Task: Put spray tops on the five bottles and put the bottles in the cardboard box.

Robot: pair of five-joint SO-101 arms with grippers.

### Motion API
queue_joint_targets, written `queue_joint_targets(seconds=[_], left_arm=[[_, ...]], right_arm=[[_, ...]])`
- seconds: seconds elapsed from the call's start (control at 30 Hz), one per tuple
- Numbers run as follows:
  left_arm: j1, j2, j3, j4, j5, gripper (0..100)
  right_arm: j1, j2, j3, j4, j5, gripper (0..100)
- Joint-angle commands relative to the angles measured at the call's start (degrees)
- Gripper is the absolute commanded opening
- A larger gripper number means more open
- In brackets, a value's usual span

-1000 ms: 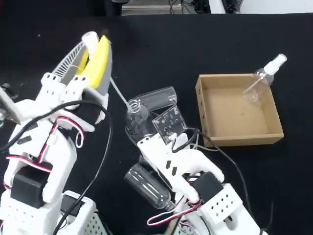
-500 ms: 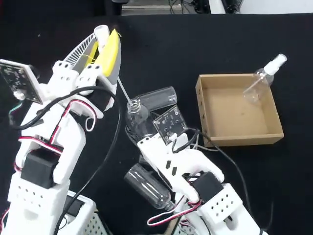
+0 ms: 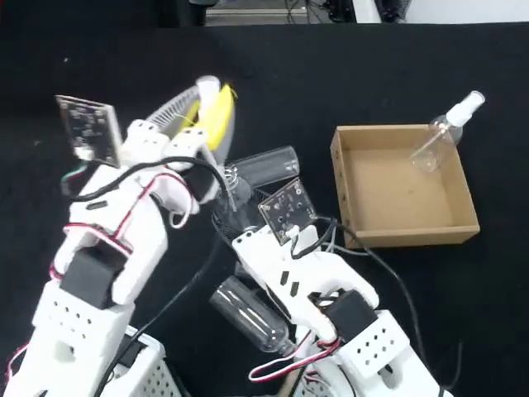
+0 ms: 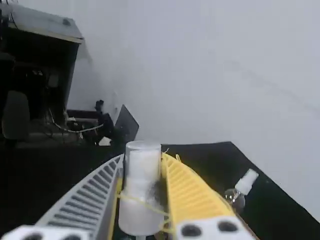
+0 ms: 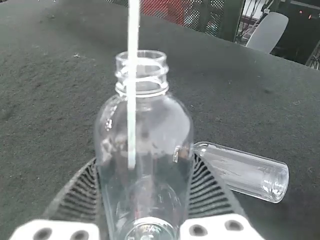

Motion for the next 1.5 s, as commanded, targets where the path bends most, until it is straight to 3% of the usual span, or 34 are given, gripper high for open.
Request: queue_joint_targets(seconds=[0.0,0.37,0.63,0.87,1.0,1.27,1.47], left_arm=[[1.89,-0.09,1.71,0.53,-0.53,3],[1.8,-7.91,4.79,7.65,-0.53,4],[1.8,-9.85,5.76,13.63,-0.09,29],[0.84,-9.58,-3.12,16.44,-0.26,23],[-3.38,-9.05,-4.18,15.82,-0.53,21],[-7.25,-2.2,0.84,7.12,-0.53,21],[-7.16,-2.64,0.75,12.22,-0.97,21]], right_arm=[[-0.44,-2.07,-0.57,-1.67,-0.35,1.0],[-0.44,-2.07,-0.57,-1.67,-0.35,1.0],[-0.44,-2.07,-0.48,-1.67,-0.35,1.0],[-0.44,-2.07,-0.48,-1.67,-0.35,1.0],[-0.44,-2.07,-0.48,-1.58,-0.35,1.0],[-0.44,-2.07,-0.84,-0.62,-0.35,1.0],[-0.44,-2.07,-0.84,-0.62,-0.35,1.0]])
